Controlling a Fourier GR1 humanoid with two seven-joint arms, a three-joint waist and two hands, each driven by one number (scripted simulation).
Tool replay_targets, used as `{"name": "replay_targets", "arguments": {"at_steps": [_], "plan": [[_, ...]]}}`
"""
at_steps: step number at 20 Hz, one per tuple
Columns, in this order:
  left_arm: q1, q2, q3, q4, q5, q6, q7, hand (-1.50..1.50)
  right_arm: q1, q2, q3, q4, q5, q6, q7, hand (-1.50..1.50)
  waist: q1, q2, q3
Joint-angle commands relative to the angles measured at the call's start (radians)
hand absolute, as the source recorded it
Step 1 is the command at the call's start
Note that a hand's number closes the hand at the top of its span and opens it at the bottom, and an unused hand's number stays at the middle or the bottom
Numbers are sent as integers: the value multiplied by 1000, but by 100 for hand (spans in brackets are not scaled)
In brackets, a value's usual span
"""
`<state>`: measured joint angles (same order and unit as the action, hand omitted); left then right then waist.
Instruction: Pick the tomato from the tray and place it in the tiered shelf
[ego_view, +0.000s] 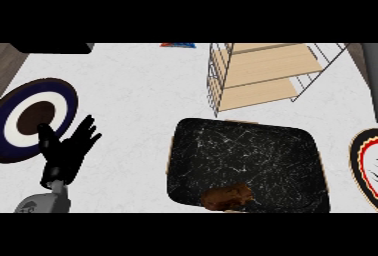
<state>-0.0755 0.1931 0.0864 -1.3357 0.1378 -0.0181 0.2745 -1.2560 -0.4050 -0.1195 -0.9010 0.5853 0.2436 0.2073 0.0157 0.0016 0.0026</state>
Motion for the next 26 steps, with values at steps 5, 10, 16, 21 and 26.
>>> {"name": "replay_targets", "arguments": {"at_steps": [5,10,16,21,26], "plan": [[10,-11,-8,44,-25,-7,-27,0,-64,-26,-15,169,30,-31,-108,150,4,5,-3],[18,-33,-19,-15,-25,23,18,0,-59,18,-97,143,-26,-101,-10,150,1,2,-2],[27,-11,0,-22,-13,-1,10,0,-89,0,-215,170,-141,-95,15,-150,-1,1,-3],[36,-38,-17,-41,-23,23,36,0,-107,15,-296,173,-242,-107,40,-150,-2,1,-3],[56,-11,5,-38,-5,-16,1,0,-146,-36,-403,215,-308,-201,48,-150,8,5,-3]]}}
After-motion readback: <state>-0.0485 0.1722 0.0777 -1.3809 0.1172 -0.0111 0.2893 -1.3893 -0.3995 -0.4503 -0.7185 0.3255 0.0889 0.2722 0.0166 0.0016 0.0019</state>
